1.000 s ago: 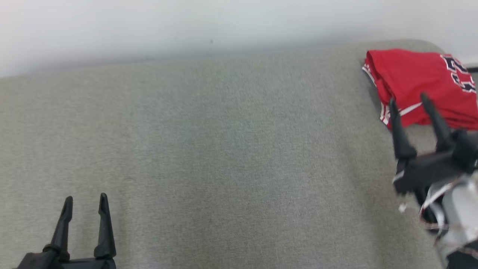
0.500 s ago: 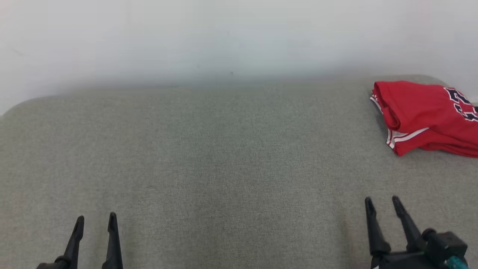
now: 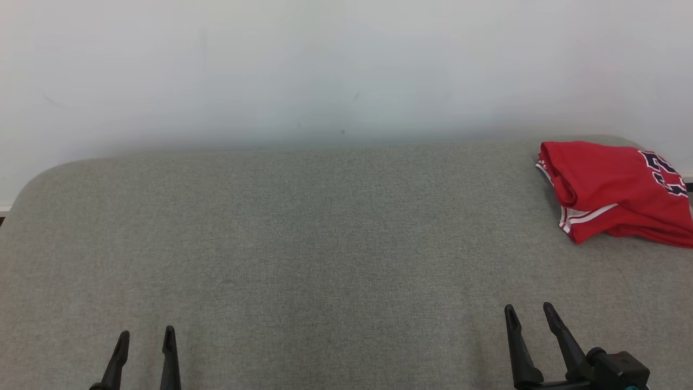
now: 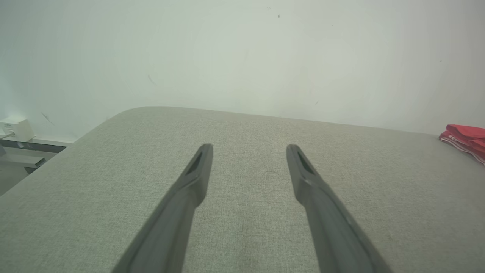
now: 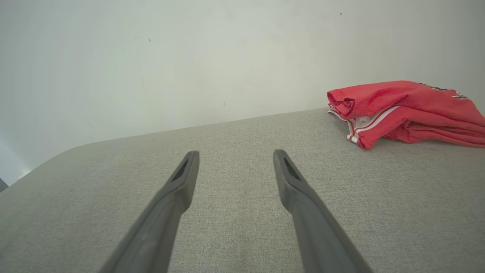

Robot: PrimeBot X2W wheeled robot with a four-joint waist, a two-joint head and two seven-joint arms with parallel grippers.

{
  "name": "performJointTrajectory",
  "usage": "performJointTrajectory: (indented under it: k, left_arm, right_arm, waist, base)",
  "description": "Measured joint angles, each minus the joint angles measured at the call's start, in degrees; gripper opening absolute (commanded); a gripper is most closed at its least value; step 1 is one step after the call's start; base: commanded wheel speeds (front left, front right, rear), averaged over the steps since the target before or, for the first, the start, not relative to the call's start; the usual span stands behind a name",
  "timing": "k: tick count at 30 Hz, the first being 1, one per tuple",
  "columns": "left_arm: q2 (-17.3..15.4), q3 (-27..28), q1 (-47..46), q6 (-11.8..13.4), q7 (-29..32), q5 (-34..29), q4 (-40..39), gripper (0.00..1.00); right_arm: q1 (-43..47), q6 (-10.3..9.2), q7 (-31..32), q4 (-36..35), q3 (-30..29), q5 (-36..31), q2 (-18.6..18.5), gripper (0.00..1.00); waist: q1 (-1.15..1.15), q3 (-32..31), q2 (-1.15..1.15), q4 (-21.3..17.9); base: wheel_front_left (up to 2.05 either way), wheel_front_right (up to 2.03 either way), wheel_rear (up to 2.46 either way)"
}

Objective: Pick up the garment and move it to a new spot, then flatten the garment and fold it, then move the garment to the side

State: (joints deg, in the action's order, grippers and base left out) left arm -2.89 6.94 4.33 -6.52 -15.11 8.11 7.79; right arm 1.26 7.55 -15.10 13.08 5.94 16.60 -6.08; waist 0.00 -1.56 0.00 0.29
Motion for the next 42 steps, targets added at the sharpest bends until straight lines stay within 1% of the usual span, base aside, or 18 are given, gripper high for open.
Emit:
performJointTrajectory:
  k: [15, 16, 22, 34, 42]
  left_arm:
    - [0.0, -0.5, 0.0, -0.3, 0.0, -0.6, 0.0, 1.00]
    - [0.0, -0.5, 0.0, -0.3, 0.0, -0.8, 0.1, 0.00]
    - [0.6, -0.6, 1.0, -0.5, 0.6, -0.3, 3.3, 0.00]
    - [0.6, -0.5, -0.1, -0.5, 4.0, 13.2, 4.1, 0.00]
    - [0.6, -0.6, -0.9, -0.5, 5.9, 21.1, 4.2, 0.00]
  right_arm:
    - [-0.1, 0.00, 0.0, 0.4, 0.6, 0.0, 0.2, 1.00]
    - [-0.1, 0.01, 0.0, 0.5, 0.7, 0.0, 0.2, 0.00]
    - [1.6, 0.01, 0.4, 3.2, 0.8, 0.8, 0.3, 0.00]
    - [1.0, 0.01, 3.5, 3.1, -0.8, 12.9, 0.5, 0.00]
    - [-0.2, 0.01, 5.2, 2.9, -1.9, 20.1, 0.6, 0.00]
  waist:
    - [0.00, -0.5, 0.01, -0.1]
    - [0.00, -0.5, 0.00, -0.1]
    - [0.01, -0.5, 0.01, -0.2]
    - [0.01, -0.3, 0.00, -0.2]
    - [0.01, -0.1, 0.01, -0.2]
  base:
    - [0.00, 0.00, 0.00]
    - [0.00, 0.00, 0.00]
    - [0.00, 0.00, 0.00]
    - [0.00, 0.00, 0.00]
    - [0.00, 0.00, 0.00]
